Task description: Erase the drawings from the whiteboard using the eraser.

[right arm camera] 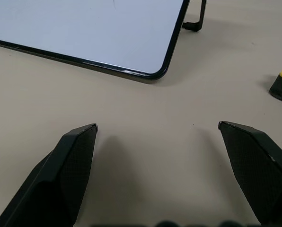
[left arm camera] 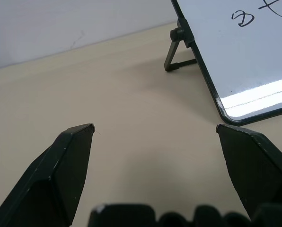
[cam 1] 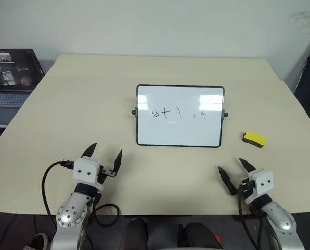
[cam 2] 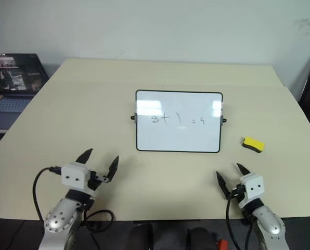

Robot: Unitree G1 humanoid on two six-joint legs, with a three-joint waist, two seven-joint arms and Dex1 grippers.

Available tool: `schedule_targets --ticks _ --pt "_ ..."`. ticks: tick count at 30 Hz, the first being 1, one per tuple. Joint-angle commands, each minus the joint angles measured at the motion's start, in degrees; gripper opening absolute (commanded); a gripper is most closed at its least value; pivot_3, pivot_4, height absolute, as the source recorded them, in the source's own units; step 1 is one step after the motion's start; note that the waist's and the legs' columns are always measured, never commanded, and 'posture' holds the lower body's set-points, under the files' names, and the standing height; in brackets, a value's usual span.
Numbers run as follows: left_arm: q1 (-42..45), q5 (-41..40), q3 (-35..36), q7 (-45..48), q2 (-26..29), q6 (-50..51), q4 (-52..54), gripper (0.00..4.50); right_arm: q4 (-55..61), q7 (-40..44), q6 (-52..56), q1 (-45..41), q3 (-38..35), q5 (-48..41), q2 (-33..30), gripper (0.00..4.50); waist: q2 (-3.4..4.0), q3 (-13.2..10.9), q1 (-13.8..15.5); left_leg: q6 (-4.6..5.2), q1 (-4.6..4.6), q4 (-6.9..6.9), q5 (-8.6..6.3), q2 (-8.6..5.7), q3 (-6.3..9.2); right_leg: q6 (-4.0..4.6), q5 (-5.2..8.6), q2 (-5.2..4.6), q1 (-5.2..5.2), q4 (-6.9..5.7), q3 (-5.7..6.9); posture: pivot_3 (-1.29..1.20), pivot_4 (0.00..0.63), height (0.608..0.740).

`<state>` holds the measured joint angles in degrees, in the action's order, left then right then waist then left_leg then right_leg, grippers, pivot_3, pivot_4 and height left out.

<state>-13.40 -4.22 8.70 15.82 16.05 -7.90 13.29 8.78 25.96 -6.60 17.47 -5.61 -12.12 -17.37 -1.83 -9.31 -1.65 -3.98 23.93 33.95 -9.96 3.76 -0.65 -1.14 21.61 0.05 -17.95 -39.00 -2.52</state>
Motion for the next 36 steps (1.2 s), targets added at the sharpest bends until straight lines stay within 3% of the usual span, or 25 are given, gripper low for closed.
schedule_targets --ticks 1,9,12,21,29,32,36 --pt "0.9 1.1 -0.4 -1.0 -0.6 -2.2 0.0 4.50 1.3 0.3 1.4 -0.2 -0.6 -0.9 -0.5 4.47 0.00 0.0 0.0 0.00 0.00 0.00 0.00 0.00 0.00 0.00 0.00 0.00 0.00 0.00 0.00 0.00 0.150 0.740" --pt "-0.2 0.4 -1.0 -0.8 -1.3 -1.3 1.8 4.50 5.4 1.7 4.5 -1.6 -1.4 -2.9 -2.9 4.47 0.02 0.0 0.0 0.00 0.01 -0.01 0.00 -0.02 -0.01 0.01 -0.01 0.01 -0.01 0.01 -0.02 0.00 0.150 0.740" --pt "-2.0 1.3 -1.8 3.9 2.5 -4.8 1.4 4.50 5.3 1.5 4.8 -2.6 1.4 1.2 -4.2 4.47 0.02 0.0 -0.1 0.00 0.00 -0.01 0.00 -0.01 -0.02 0.00 0.00 0.02 -0.01 0.01 0.00 0.00 0.150 0.740" --pt "-4.0 -12.3 -0.1 18.6 12.4 2.3 5.3 4.50 9.5 4.1 7.2 -3.1 7.2 2.2 -4.9 4.47 0.09 -0.1 0.0 0.00 0.02 -0.02 -0.02 0.01 0.00 0.02 0.00 -0.01 -0.05 0.03 -0.02 0.00 0.150 0.740" --pt "4.1 -21.9 -0.9 29.1 20.7 14.2 9.4 4.50 18.2 -1.1 17.5 -7.3 -0.9 -7.7 -3.5 4.47 0.12 -0.1 0.0 0.04 0.03 0.00 -0.01 -0.01 0.05 -0.03 0.05 -0.05 -0.13 -0.05 0.04 0.00 0.150 0.740" --pt "7.7 -23.9 -2.3 30.6 22.3 18.5 12.0 4.50 22.2 0.9 26.1 -9.4 -4.3 -12.0 -9.2 4.47 0.12 -0.1 0.0 0.04 0.05 0.00 -0.01 -0.05 0.02 0.01 0.02 -0.05 -0.07 -0.02 -0.04 0.00 0.150 0.740" --pt "13.1 -24.7 -4.2 30.2 22.7 23.8 13.5 4.50 18.4 6.2 30.7 -14.4 -11.2 -16.1 -18.5 4.47 0.19 -0.3 0.0 0.04 0.11 -0.01 -0.03 -0.10 -0.02 0.05 -0.01 0.03 -0.09 0.02 -0.04 0.00 0.150 0.740"
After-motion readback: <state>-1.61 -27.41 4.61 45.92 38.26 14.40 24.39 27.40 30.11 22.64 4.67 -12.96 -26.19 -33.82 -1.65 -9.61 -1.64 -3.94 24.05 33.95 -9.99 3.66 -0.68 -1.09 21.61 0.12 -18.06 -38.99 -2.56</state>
